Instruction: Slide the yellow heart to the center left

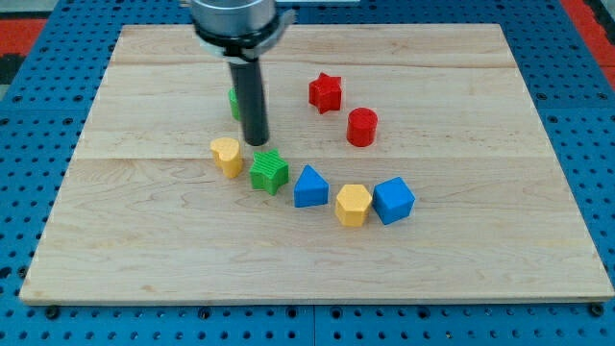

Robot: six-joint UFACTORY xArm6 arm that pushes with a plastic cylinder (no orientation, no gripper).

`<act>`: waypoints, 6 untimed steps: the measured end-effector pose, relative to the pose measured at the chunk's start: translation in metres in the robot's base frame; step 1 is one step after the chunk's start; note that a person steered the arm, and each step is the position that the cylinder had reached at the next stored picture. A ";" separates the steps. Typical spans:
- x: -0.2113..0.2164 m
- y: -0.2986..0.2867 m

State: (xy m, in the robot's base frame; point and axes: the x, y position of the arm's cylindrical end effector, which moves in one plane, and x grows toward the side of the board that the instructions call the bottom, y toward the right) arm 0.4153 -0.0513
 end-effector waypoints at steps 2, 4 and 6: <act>0.033 -0.020; 0.025 -0.126; 0.060 -0.102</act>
